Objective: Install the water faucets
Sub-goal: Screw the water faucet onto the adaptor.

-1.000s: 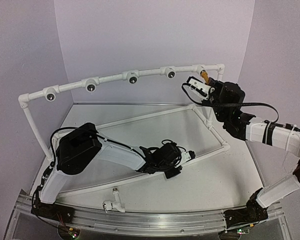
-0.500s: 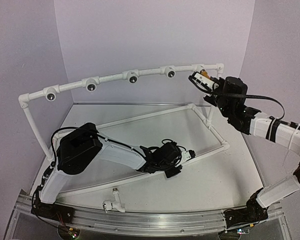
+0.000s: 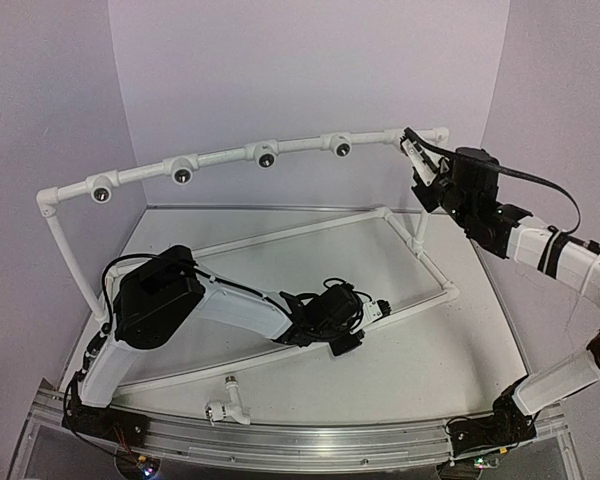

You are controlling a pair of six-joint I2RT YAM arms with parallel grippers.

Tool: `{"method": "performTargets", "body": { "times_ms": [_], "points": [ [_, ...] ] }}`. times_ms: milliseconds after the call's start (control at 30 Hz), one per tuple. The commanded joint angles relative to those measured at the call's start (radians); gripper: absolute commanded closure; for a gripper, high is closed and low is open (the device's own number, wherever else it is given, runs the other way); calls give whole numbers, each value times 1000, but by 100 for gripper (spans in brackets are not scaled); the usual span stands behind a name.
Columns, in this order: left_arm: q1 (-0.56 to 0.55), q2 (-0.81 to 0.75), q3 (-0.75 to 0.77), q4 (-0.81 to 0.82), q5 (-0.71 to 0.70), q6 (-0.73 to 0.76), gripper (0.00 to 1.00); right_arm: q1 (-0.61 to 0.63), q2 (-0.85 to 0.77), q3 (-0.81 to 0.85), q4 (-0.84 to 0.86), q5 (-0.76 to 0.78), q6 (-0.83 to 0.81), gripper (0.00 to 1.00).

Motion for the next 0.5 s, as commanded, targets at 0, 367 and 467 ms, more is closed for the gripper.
{"method": "performTargets", "body": {
  "times_ms": [0,367,467],
  "points": [
    [-73,128,-75,-331,178,47,100,3,3,74,59,-82,151,100],
    [-73,130,-74,-332,178,49,100,1,8,163,-13,-108,317,100],
    [-73,130,-74,-332,179,49,100,-2,18,199,-45,-109,370,100]
  ]
}}
